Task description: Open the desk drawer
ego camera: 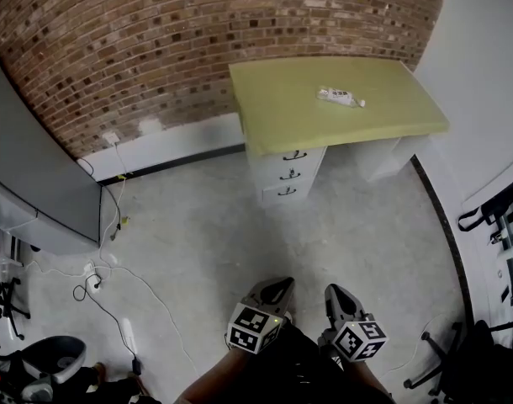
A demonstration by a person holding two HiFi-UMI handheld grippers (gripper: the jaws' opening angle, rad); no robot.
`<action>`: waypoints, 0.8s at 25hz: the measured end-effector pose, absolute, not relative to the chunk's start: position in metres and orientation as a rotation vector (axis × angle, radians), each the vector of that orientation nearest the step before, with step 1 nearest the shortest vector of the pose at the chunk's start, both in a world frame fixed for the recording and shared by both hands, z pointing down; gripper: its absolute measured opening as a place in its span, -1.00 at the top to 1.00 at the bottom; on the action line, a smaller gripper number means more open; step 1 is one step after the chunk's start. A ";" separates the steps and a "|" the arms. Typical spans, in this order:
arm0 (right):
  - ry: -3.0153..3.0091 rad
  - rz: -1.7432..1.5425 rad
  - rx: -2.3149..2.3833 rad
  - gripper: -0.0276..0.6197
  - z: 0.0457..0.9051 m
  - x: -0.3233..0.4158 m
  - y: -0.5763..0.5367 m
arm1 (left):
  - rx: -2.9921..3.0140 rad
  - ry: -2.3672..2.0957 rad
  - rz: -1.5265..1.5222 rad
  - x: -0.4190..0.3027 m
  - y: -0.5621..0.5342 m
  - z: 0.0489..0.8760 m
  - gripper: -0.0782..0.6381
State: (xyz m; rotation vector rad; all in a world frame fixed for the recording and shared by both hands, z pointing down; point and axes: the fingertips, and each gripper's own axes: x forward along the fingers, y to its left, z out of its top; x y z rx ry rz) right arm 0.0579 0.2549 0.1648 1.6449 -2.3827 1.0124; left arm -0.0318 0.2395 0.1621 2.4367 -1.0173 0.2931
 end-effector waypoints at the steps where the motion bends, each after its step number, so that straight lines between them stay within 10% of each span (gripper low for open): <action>1: -2.382 1.009 1.639 0.88 0.165 0.057 0.253 | 2.427 -1.017 0.289 -0.032 0.240 0.163 0.75; 20: -2.425 1.046 1.625 0.88 0.161 0.083 0.171 | 2.388 -1.101 0.329 -0.019 0.177 0.159 0.75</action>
